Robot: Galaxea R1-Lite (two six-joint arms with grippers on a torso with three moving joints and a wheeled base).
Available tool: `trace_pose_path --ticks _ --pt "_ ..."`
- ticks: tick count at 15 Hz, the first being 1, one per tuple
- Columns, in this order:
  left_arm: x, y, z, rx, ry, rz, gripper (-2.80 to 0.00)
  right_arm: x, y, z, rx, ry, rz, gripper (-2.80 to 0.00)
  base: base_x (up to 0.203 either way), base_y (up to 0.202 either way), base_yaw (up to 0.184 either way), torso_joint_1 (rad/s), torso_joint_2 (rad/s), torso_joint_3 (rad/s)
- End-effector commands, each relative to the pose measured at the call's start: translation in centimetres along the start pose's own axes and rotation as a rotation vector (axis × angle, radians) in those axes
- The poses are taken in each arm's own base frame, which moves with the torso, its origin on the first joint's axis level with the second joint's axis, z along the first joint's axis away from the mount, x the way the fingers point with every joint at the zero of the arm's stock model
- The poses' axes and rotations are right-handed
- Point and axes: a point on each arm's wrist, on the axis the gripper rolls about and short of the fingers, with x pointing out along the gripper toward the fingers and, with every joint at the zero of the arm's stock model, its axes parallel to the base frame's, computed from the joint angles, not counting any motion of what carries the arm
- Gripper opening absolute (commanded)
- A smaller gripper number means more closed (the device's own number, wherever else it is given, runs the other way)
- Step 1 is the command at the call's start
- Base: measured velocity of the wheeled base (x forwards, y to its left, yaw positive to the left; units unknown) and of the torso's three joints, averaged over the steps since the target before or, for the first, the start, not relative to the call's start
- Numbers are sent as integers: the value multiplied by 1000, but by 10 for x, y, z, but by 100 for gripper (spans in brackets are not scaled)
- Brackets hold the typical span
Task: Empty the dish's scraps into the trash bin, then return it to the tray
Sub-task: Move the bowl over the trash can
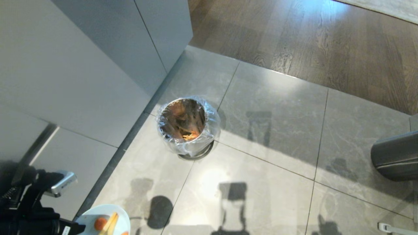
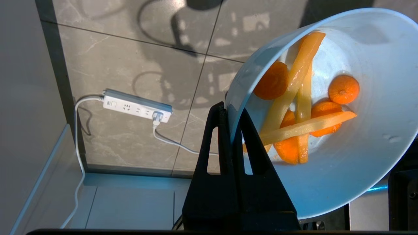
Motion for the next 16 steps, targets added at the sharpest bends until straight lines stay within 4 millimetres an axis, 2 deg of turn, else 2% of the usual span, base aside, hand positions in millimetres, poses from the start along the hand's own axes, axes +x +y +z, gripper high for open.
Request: trace_pose_path --ticks 1,10,16 --pt "-1 0 0 1 -2 -2 -280 0 0 0 0 0 0 -280 0 0 0 5 2 -207" --pt "-1 0 -2 1 -1 0 -280 0 0 0 0 -2 1 -280 0 0 0 4 1 -170" --pt "-5 3 22 7 -53 9 -280 0 0 0 0 -2 0 -280 0 0 0 0 0 -4"
